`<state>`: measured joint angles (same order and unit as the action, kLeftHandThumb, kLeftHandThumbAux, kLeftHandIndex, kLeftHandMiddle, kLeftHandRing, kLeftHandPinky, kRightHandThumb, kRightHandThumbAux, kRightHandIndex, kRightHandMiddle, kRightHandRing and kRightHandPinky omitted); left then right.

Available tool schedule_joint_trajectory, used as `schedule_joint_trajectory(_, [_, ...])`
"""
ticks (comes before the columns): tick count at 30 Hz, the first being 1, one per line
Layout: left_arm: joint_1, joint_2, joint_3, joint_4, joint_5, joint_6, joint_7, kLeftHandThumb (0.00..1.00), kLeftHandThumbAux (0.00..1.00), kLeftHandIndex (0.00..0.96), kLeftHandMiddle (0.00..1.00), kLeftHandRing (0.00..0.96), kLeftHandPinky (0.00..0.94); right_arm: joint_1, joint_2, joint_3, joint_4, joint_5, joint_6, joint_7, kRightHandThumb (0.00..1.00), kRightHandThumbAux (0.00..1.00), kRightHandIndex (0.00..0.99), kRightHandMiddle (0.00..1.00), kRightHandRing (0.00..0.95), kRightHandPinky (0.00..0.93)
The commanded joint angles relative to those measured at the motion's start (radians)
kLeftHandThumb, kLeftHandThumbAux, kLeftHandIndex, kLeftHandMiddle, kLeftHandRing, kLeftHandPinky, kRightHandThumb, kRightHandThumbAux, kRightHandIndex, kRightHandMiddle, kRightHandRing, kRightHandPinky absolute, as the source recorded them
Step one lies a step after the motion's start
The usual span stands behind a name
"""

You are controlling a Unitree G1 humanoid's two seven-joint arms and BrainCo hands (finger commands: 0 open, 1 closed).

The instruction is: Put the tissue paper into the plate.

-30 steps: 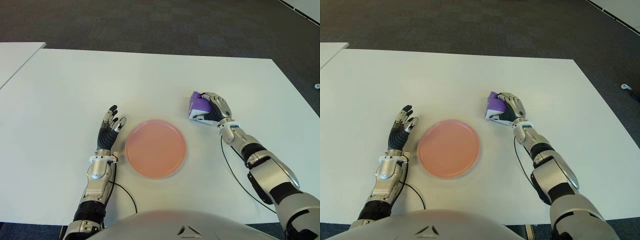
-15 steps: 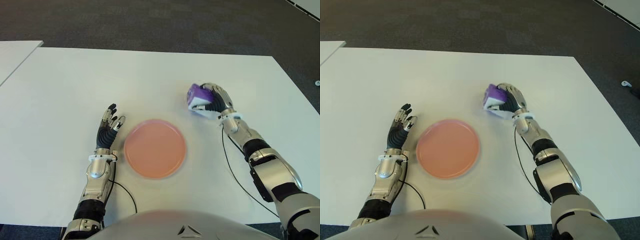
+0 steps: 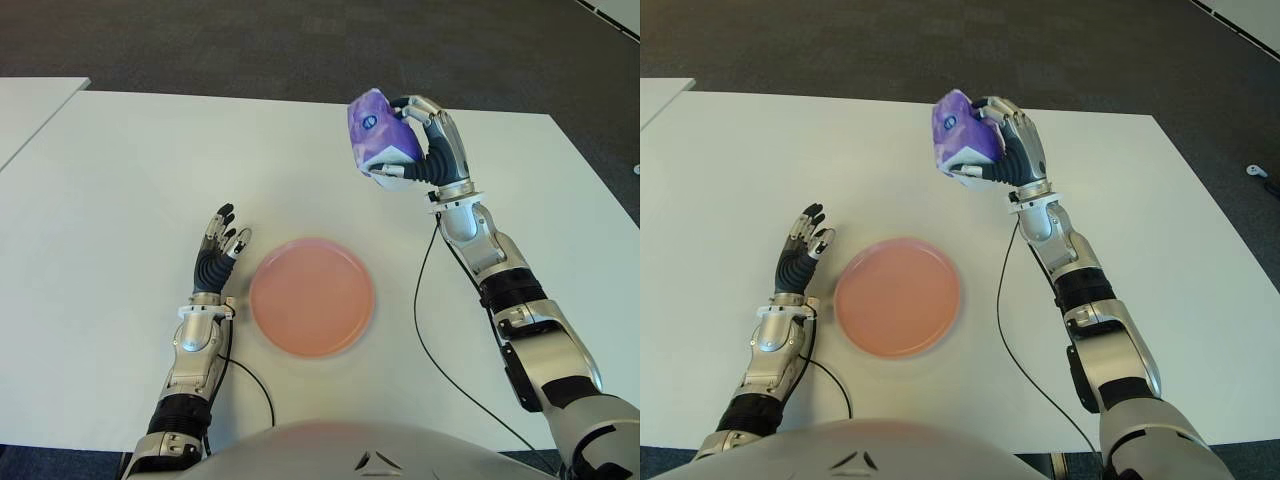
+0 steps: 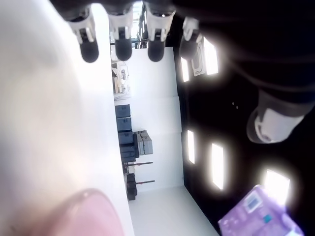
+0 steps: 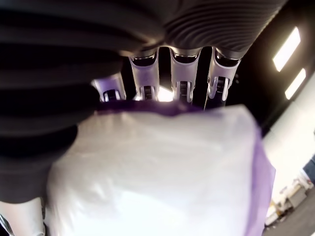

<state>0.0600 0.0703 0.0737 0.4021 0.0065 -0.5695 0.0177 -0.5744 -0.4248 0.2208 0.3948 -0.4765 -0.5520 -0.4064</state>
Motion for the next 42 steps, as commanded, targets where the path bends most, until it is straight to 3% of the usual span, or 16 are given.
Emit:
schedule_joint_trajectory(1, [0.035, 0.000, -0.002, 0.029, 0.003, 0.008, -0.010, 0.000, 0.473, 0.000, 0.000, 0.000, 0.000, 0.067, 0.051, -0.025, -0.111, 0.034, 0.032, 0.045, 0.749, 0.708, 0.440, 0.886, 0.872, 0.868])
schedule_joint_trajectory(5, [0.037, -0.002, -0.002, 0.025, 0.007, 0.009, -0.006, 0.000, 0.475, 0.000, 0.000, 0.000, 0.000, 0.123, 0.092, -0.018, -0.206, 0.009, 0.039, 0.056, 0.748, 0.709, 0.440, 0.889, 0.876, 0.875])
schedule_joint_trajectory(13, [0.042, -0.006, -0.002, 0.017, 0.014, 0.007, 0.005, 0.000, 0.476, 0.000, 0.000, 0.000, 0.000, 0.186, 0.130, -0.009, -0.277, -0.008, 0.017, 0.101, 0.748, 0.709, 0.440, 0.881, 0.871, 0.865])
schedule_joint_trajectory(22, [0.049, -0.009, -0.001, 0.011, 0.005, 0.011, -0.004, 0.000, 0.474, 0.000, 0.000, 0.000, 0.000, 0.262, 0.130, 0.030, -0.361, -0.017, -0.054, 0.173, 0.748, 0.709, 0.440, 0.871, 0.867, 0.848])
schedule_joint_trajectory(33, [0.058, -0.006, -0.005, -0.010, 0.010, 0.027, -0.005, 0.000, 0.477, 0.000, 0.000, 0.000, 0.000, 0.395, 0.022, 0.131, -0.491, 0.145, -0.012, 0.547, 0.745, 0.709, 0.440, 0.856, 0.852, 0.827])
schedule_joint_trajectory(42, [0.062, -0.001, -0.006, -0.018, 0.002, 0.038, -0.017, 0.000, 0.478, 0.000, 0.000, 0.000, 0.000, 0.404, 0.014, 0.145, -0.459, 0.128, 0.006, 0.661, 0.745, 0.709, 0.440, 0.825, 0.825, 0.804])
